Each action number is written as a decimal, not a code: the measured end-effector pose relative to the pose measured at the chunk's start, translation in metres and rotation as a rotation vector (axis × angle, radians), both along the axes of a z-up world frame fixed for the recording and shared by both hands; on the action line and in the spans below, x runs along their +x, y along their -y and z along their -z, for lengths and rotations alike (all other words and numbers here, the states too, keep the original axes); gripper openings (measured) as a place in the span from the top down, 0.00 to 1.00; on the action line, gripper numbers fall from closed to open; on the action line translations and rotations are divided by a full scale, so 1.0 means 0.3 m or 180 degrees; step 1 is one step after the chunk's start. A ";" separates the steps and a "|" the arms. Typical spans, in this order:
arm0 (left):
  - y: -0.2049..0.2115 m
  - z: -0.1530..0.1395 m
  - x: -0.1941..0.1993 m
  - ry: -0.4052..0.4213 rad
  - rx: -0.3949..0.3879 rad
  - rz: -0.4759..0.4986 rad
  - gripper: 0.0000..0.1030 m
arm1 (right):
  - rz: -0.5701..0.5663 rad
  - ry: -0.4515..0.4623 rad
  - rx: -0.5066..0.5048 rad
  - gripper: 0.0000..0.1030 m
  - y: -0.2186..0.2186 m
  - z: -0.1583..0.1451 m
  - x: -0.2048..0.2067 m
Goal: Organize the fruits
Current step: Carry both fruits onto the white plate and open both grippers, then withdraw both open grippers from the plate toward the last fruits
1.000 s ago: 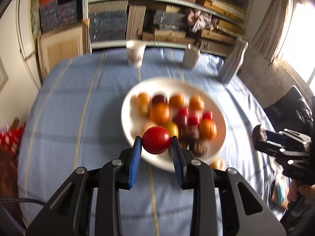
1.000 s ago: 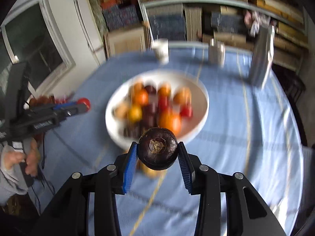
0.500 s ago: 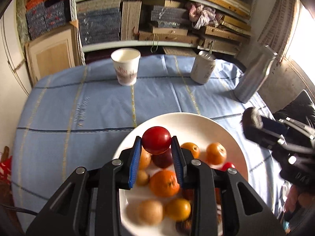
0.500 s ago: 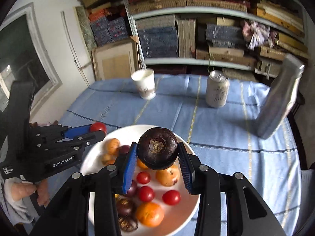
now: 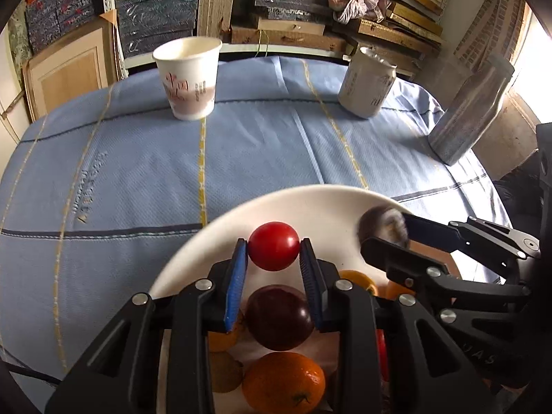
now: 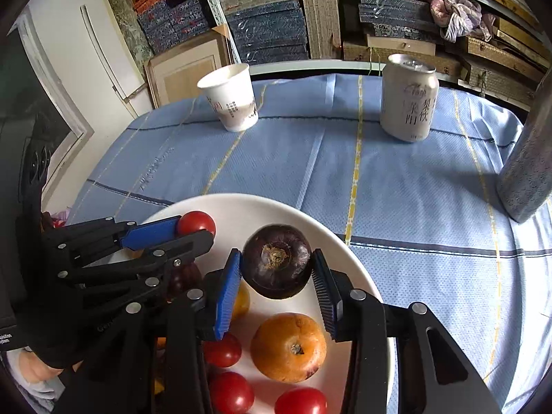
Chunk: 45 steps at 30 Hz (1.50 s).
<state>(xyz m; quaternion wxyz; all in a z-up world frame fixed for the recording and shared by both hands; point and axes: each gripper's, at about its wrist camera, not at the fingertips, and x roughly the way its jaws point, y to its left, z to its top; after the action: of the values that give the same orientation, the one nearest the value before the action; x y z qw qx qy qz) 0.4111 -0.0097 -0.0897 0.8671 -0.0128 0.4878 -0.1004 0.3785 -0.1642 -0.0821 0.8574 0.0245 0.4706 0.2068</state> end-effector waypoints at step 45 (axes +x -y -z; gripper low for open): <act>-0.012 -0.081 -0.682 -0.0082 0.0186 -0.0234 0.38 | 0.0196 -0.0033 0.0102 0.40 0.235 -0.133 -0.709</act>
<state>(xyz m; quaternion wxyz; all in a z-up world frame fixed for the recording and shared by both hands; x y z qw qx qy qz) 0.2066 -0.0062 -0.0653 0.8639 -0.0066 0.5008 -0.0540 0.1658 -0.2348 -0.0423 0.8604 0.0538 0.4707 0.1878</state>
